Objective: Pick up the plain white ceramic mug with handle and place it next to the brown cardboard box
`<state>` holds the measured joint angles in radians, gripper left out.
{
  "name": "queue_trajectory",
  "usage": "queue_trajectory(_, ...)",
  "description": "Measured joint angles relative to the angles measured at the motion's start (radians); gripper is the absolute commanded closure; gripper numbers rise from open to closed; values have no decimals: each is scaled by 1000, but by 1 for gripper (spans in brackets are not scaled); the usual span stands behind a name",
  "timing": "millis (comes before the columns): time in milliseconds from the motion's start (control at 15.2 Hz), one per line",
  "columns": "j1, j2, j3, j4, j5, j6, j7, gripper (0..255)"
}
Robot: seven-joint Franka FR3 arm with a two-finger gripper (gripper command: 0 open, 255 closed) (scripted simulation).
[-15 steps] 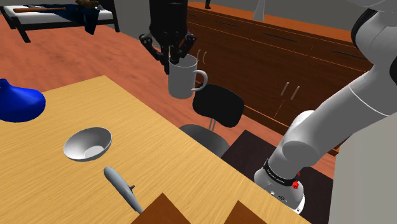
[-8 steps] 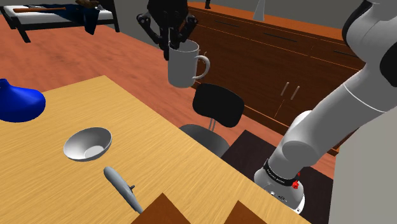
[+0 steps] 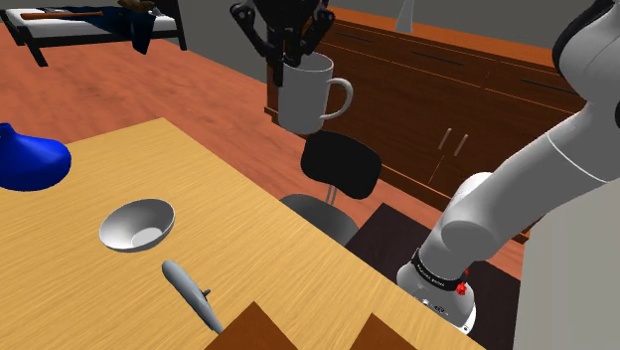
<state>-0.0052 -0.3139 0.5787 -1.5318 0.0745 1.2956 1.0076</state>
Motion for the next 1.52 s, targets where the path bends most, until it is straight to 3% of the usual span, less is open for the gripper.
queue_trajectory(330, 43, -170, -31, -121, 80, -30, 11, 255)
queue_trajectory(924, 133, -416, -57, -243, 190, -136, 74, 255)
queue_trajectory(1518, 207, -587, -33, -239, 307, -284, 208, 255)
